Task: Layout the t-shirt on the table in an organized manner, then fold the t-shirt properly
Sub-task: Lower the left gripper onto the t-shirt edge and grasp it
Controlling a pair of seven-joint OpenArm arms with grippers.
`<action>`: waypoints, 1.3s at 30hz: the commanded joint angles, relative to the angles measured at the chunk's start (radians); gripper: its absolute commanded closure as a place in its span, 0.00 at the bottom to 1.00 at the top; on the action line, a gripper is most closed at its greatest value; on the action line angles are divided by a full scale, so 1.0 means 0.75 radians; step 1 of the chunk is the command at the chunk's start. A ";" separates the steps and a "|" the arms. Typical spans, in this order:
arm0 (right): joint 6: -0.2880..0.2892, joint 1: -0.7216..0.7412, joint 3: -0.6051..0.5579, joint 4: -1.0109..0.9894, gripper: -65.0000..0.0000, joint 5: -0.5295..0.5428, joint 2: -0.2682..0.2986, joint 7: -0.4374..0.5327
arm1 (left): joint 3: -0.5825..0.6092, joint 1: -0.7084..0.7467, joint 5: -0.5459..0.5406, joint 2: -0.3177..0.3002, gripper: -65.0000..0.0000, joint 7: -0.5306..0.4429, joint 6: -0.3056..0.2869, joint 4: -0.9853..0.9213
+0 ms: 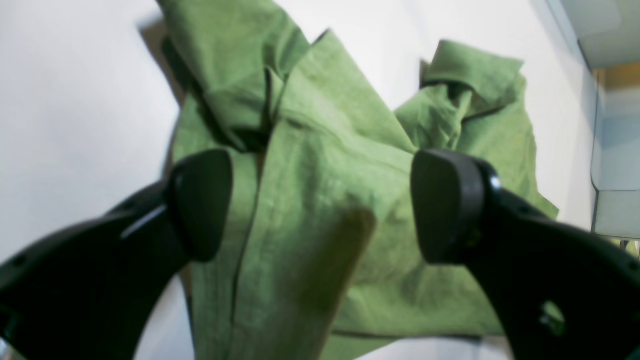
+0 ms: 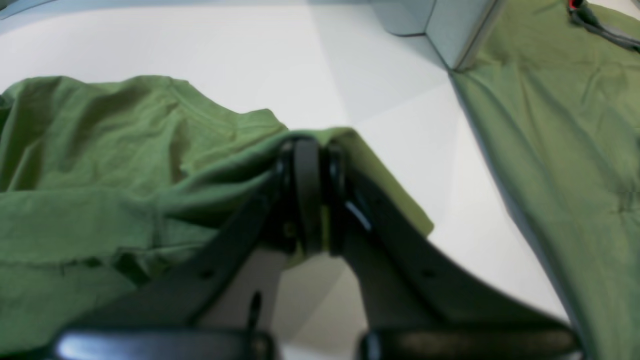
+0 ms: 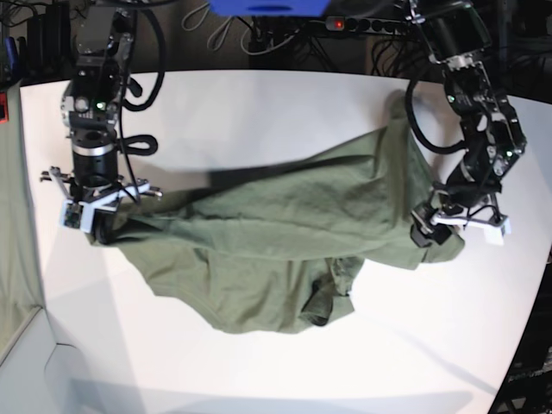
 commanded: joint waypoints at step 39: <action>-0.002 0.011 -0.001 0.020 1.00 -0.001 0.010 0.040 | 0.066 -0.141 -0.006 -0.007 0.61 -0.128 -0.005 -0.276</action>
